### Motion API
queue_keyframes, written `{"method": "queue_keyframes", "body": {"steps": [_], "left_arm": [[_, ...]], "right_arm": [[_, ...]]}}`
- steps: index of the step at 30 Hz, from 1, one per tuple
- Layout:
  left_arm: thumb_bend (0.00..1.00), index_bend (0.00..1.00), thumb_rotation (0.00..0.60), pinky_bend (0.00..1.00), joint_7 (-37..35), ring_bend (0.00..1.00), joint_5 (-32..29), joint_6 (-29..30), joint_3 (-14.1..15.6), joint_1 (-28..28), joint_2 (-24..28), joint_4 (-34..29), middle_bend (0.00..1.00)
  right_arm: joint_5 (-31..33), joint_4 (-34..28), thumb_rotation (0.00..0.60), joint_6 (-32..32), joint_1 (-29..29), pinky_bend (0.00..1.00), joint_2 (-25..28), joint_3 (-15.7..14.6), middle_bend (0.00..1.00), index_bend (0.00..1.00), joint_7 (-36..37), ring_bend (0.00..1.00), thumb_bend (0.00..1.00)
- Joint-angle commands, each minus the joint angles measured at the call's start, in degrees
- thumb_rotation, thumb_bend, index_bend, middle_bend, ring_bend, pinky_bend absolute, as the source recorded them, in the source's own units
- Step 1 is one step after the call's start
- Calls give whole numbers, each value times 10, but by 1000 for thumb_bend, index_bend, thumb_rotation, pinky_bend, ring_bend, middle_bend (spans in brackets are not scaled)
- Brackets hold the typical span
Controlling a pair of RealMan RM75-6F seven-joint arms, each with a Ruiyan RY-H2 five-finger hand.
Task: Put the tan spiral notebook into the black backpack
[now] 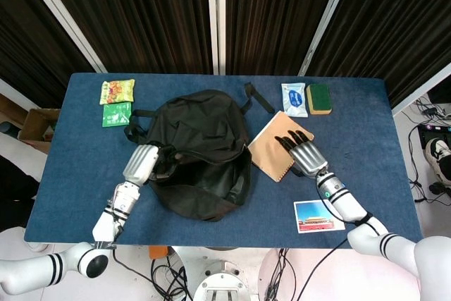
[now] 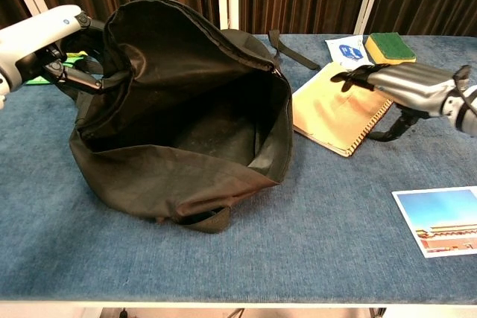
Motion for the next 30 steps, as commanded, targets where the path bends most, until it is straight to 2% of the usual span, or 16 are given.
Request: {"method": "queue_keyframes", "body": {"steps": [1,8,13,16,25,30], "left_arm": [[453,596,600,357,-1,525,0,0,0,1,0,1,599],[453,596,600,357,-6,525,-1,-1,1,1,0,4,596],[453,596,600,357,-10,525,1,0,0,2,-2,5,594],[452,596,600,357,-12,525,2,0,0,2,-1,6,593],[452,596,600,357,-17,525,3,5,-3,4,5,5,592],[452,596,600,358,-18,525,2,5,-4,4,6,4,591]], "right_arm": [[-2,9,600,-8,9,116,-10,-2,190,63,1,27,213],[0,35,600,-24,32,116,-34,3,201,89,-5,30,230],[-8,73,600,-3,44,139,-65,8,237,150,13,36,467],[-10,96,600,7,52,143,-82,13,242,154,25,45,519],[-4,128,600,22,75,143,-108,30,239,156,44,47,501],[5,143,600,21,93,149,-130,44,255,163,16,47,361]]}}
